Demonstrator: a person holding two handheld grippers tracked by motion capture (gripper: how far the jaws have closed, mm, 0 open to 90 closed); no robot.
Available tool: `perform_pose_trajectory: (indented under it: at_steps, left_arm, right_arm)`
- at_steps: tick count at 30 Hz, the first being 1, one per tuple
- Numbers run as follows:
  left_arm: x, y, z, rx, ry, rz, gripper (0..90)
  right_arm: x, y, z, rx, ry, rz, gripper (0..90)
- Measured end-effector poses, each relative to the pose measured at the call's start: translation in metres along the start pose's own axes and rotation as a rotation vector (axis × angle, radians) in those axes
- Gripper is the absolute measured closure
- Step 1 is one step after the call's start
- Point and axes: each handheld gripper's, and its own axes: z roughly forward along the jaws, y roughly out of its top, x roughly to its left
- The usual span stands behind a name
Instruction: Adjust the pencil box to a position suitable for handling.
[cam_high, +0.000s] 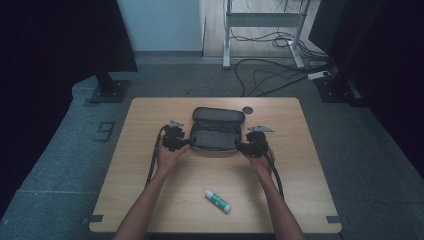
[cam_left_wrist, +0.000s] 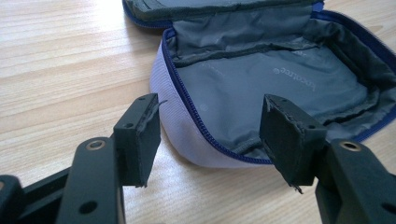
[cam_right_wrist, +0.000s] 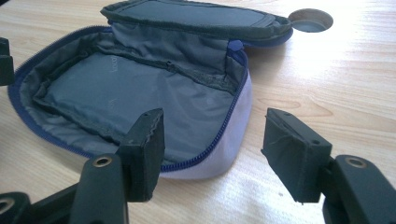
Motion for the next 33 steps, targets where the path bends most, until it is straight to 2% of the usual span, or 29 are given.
perform_pose_trajectory:
  at_steps: [6, 13, 18, 24, 27, 33]
  left_arm:
    - [0.005, -0.003, 0.011, 0.013, 0.018, -0.023, 39.3]
    - [0.008, -0.007, 0.021, 0.038, 0.021, -0.037, 40.4]
    - [0.012, -0.009, 0.025, 0.044, 0.018, -0.044, 43.0]
    - [0.013, -0.010, 0.027, 0.049, 0.018, -0.043, 52.9]
    - [0.012, -0.012, 0.029, 0.050, -0.001, -0.048, 60.4]
    - [0.011, -0.012, 0.029, 0.052, 0.015, -0.043, 66.1]
  right_arm:
    - [0.003, 0.003, 0.014, 0.012, -0.012, -0.009, 40.9]
    - [-0.002, -0.005, 0.030, 0.060, -0.029, 0.006, 45.3]
    - [-0.003, -0.009, 0.038, 0.088, -0.007, 0.022, 49.9]
    - [0.000, -0.011, 0.041, 0.093, -0.022, 0.011, 54.7]
    - [0.001, -0.012, 0.041, 0.100, -0.030, -0.002, 57.4]
    - [0.002, -0.012, 0.041, 0.108, -0.056, -0.021, 65.6]
